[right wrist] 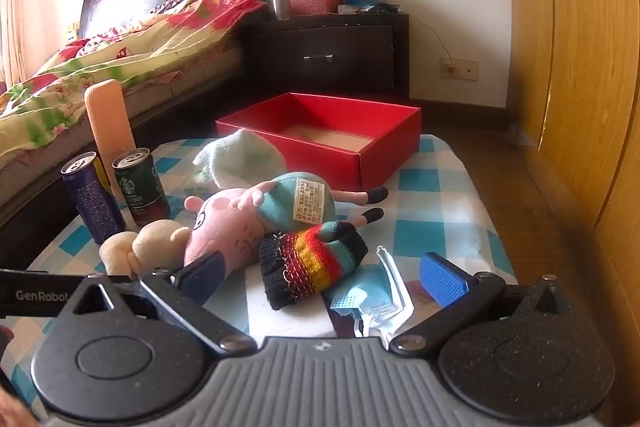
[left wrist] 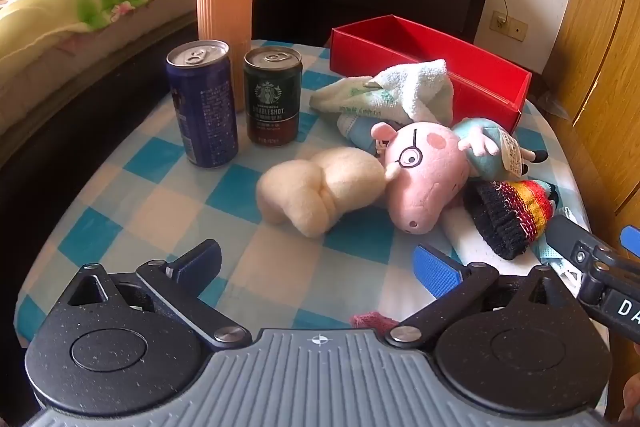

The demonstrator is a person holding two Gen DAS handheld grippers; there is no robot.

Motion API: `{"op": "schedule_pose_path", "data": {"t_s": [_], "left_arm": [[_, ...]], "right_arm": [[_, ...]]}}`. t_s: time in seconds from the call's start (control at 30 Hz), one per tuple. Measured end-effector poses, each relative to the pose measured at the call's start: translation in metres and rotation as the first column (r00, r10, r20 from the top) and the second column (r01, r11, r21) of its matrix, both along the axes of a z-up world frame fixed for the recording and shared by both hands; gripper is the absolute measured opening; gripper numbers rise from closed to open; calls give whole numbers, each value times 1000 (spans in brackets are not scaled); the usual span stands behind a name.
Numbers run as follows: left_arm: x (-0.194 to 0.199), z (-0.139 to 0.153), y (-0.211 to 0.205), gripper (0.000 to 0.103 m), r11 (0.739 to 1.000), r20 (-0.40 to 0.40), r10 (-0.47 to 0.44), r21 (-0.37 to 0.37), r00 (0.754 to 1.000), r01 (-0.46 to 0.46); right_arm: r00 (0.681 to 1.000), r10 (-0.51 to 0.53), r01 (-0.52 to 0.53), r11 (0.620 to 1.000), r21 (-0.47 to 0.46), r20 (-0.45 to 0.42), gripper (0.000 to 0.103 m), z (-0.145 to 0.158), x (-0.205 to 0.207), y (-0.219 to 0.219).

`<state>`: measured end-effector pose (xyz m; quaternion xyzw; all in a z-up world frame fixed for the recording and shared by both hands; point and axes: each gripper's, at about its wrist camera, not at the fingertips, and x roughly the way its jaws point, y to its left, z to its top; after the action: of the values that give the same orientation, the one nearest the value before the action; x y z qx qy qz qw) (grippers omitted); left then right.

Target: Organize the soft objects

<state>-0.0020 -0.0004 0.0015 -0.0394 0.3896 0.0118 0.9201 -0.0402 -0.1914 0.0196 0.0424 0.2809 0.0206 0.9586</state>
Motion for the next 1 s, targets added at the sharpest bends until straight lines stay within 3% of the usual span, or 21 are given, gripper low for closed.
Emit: {"op": "schedule_pose_path", "data": {"t_s": [1.0], "left_arm": [[3, -7, -8, 97, 1000, -33, -18, 17, 999, 19]], "right_arm": [[1000, -15, 16, 998, -53, 19, 85, -3, 3, 8]]}}
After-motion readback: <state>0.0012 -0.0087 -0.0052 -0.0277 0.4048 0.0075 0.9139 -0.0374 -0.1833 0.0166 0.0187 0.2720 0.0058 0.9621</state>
